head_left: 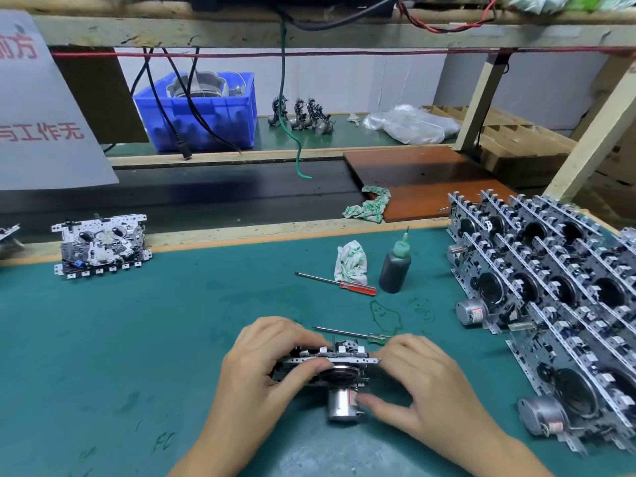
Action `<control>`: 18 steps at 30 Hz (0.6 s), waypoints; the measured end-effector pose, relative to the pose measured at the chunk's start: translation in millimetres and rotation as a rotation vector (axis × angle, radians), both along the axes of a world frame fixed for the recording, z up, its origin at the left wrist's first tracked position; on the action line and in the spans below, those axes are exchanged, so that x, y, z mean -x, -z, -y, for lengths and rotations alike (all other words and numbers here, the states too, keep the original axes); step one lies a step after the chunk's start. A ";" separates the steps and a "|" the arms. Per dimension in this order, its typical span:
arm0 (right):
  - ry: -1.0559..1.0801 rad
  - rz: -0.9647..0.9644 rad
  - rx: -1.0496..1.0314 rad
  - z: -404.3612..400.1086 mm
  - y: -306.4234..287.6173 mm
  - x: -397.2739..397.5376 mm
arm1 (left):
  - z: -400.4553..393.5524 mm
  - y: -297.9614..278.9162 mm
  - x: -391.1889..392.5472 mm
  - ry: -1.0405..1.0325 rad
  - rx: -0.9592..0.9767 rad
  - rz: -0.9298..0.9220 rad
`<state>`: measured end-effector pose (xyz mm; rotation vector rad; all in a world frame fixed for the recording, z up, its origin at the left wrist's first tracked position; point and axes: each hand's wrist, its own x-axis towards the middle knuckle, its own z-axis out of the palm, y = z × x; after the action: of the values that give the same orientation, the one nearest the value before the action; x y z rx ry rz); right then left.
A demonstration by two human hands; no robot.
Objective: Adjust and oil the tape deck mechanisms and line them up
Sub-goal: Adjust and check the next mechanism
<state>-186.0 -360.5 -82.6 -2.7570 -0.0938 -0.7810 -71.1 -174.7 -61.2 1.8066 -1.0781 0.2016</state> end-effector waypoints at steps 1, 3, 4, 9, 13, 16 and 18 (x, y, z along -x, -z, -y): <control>-0.011 0.016 0.033 0.9 0.6 0.1 | 0.3 -0.2 0.0 0.002 0.004 -0.005; -0.016 0.021 0.082 3.9 -0.8 -0.3 | 0.4 -0.5 -0.1 0.007 0.015 -0.013; -0.015 0.013 0.100 4.9 -2.5 -0.8 | 0.2 -0.5 -0.3 0.009 0.018 -0.015; 0.008 -0.097 0.044 2.7 -9.3 1.0 | -0.1 0.1 -0.8 0.007 0.013 -0.018; 0.019 -0.280 -0.407 -1.8 -20.5 -7.5 | -0.2 0.3 -1.0 0.009 0.022 -0.023; -0.065 -0.325 -0.585 -11.3 -20.6 -18.6 | -0.9 -0.5 -0.7 0.015 0.023 -0.026; -0.083 -0.306 -0.632 -15.8 -20.7 -23.0 | -1.7 -0.9 -0.6 0.018 0.016 -0.027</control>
<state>-163.0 -344.7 -62.0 -2.2128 0.0866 -0.2858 -70.4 -173.0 -60.3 1.7798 -1.0697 0.1742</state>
